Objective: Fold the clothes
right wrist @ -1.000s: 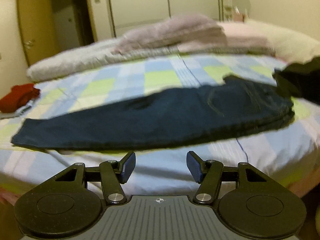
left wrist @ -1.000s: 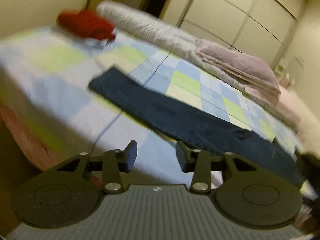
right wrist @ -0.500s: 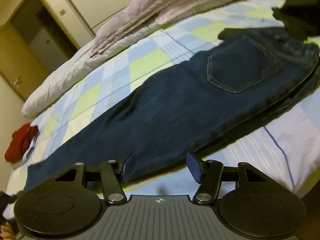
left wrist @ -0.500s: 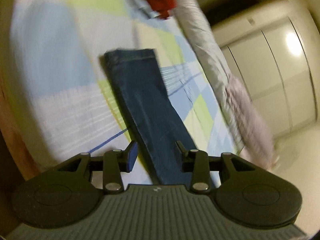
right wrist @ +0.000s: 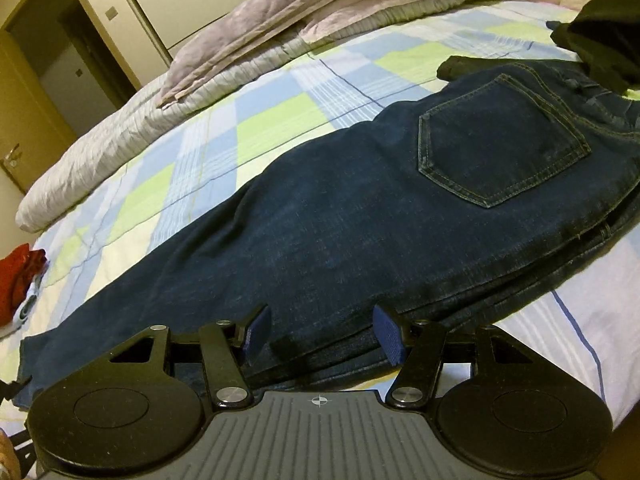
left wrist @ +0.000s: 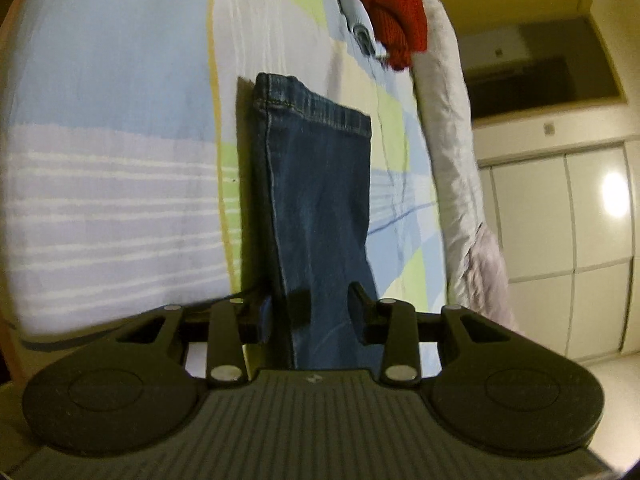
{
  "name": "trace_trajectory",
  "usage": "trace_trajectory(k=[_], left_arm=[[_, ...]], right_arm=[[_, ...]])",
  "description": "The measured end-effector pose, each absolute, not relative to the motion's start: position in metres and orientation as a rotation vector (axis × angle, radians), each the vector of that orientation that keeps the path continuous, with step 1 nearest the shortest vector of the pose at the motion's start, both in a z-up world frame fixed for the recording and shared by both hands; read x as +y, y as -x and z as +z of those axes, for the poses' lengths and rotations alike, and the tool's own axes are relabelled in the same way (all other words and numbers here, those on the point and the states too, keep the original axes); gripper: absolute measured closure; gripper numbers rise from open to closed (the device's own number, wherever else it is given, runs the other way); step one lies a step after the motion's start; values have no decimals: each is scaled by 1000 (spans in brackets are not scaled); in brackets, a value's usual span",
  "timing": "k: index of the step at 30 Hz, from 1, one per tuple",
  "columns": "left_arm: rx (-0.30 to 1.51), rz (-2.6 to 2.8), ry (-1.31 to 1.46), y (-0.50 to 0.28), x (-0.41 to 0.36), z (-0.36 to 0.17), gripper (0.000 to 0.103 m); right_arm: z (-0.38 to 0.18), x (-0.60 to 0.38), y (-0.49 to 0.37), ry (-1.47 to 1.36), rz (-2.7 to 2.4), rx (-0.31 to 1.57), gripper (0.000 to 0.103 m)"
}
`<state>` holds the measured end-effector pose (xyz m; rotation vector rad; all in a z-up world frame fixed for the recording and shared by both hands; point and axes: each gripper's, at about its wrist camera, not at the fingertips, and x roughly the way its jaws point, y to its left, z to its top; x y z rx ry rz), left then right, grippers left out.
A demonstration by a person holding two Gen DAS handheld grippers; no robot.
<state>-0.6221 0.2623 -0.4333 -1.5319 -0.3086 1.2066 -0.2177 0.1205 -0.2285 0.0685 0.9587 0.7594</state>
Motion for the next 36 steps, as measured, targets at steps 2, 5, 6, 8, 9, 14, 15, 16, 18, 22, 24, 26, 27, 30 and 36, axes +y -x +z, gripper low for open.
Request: trace_trajectory(k=[2, 5, 6, 8, 9, 14, 15, 16, 18, 22, 24, 26, 27, 30, 36], left_arm=[[-335, 1205, 1521, 621, 263, -436, 73], [-275, 1228, 1478, 619, 267, -437, 96], [-223, 1243, 1442, 617, 269, -433, 99], [-112, 1261, 1343, 610, 272, -421, 99], [-58, 1269, 1292, 607, 274, -415, 100], [232, 1237, 700, 549, 265, -353, 100], [271, 1196, 547, 532, 256, -340, 100], [301, 1140, 418, 515, 247, -330, 100], [358, 1003, 201, 480, 225, -316, 100], [535, 704, -77, 408, 181, -329, 98], [655, 594, -140, 376, 162, -360, 83], [749, 530, -153, 355, 151, -391, 80], [774, 528, -156, 352, 146, -401, 81], [727, 539, -72, 366, 144, -396, 80], [632, 548, 173, 415, 172, -366, 74]], right_arm=[[-229, 120, 217, -71, 764, 960, 43], [-228, 119, 217, -71, 770, 962, 43], [-227, 118, 217, -71, 772, 962, 43], [-225, 115, 217, -68, 774, 962, 43], [-224, 113, 217, -66, 772, 960, 43], [-216, 96, 213, -61, 725, 925, 43], [-215, 92, 212, -64, 714, 919, 43], [-214, 88, 210, -68, 704, 914, 43], [-212, 82, 207, -74, 689, 905, 43], [-207, 76, 206, -90, 678, 889, 43], [-207, 77, 207, -90, 684, 891, 43], [-209, 78, 209, -89, 690, 894, 43], [-209, 78, 210, -93, 695, 896, 43], [-206, 78, 211, -139, 734, 893, 43], [-215, 95, 202, -432, 924, 1005, 43]])
